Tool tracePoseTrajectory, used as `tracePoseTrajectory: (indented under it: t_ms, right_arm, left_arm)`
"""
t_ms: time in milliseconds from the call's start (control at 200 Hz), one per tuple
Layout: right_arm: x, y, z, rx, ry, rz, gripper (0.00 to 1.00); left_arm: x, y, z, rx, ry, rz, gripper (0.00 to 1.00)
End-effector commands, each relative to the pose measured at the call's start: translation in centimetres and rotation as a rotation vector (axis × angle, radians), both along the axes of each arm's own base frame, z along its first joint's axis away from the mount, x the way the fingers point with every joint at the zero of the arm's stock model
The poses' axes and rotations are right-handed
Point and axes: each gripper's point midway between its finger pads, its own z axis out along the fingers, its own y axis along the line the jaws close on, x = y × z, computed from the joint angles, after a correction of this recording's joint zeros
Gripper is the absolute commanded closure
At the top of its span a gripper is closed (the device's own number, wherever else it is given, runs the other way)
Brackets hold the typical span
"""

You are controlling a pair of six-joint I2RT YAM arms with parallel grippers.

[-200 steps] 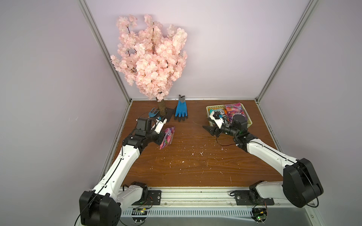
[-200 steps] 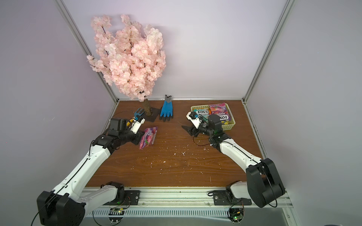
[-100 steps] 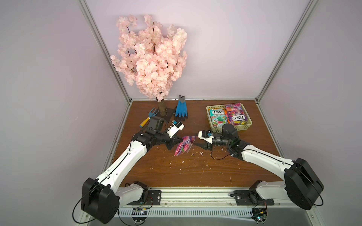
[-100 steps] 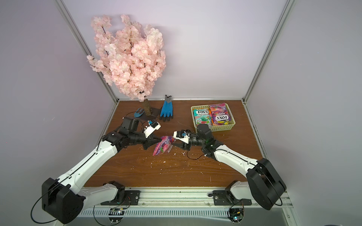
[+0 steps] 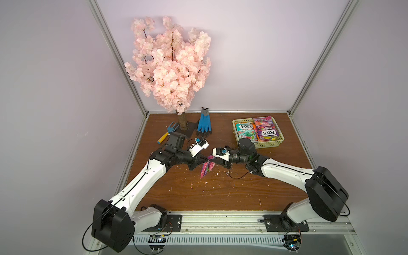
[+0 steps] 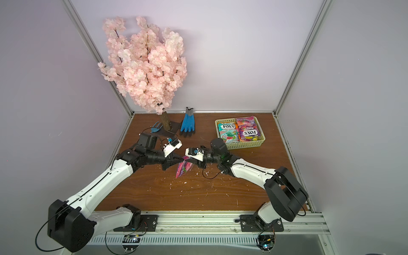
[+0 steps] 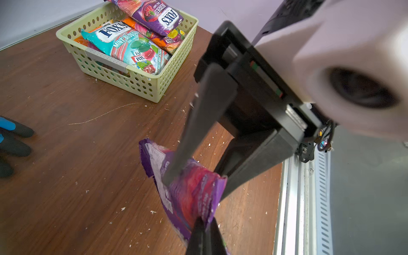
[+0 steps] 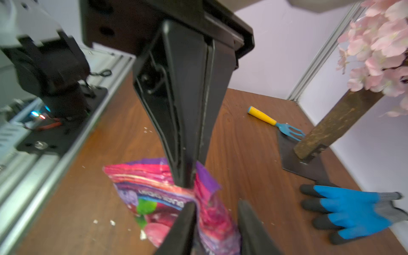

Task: Put the candies in the basket
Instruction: Pick up the candy at the center of the board.

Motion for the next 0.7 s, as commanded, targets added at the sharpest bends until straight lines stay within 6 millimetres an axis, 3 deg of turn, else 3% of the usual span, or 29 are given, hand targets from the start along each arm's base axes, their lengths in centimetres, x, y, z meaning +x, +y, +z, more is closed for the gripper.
tracePoseTrajectory:
  t_ms: [0,50,180,345,400,445,560,696]
  right_arm:
    - [0.0,0.5,2.3,0.043,-0.049,0.013,0.99]
    - [-0.1,0.3,2.4,0.041,-0.05,0.014,1.0]
    - [0.3,-0.2,3.6,0.06,-0.022,-0.043,1.0]
    - [6.2,-3.7,5.7,0.124,0.197,-0.377,1.0]
    - [8.0,-5.4,6.4,0.146,0.248,-0.472,1.0]
    - [9.2,-7.0,7.1,0.169,0.266,-0.55,1.0]
    - [11.7,-11.5,8.5,0.234,0.28,-0.721,1.0]
    - [15.4,-16.7,8.0,0.205,0.348,-0.911,1.0]
  left_arm:
    - [-0.2,-0.6,1.1,-0.024,-0.06,-0.036,0.98]
    - [0.2,-0.4,1.2,-0.016,-0.076,-0.013,0.93]
    - [2.3,0.3,3.0,-0.018,-0.166,0.113,0.64]
    - [5.9,3.2,7.6,-0.088,-0.359,0.416,0.28]
    - [6.2,4.1,8.9,-0.134,-0.405,0.493,0.17]
    - [6.2,4.5,9.6,-0.165,-0.432,0.527,0.01]
    - [6.5,6.0,9.8,-0.18,-0.457,0.62,0.0]
    - [6.9,6.9,9.1,-0.162,-0.409,0.689,0.0]
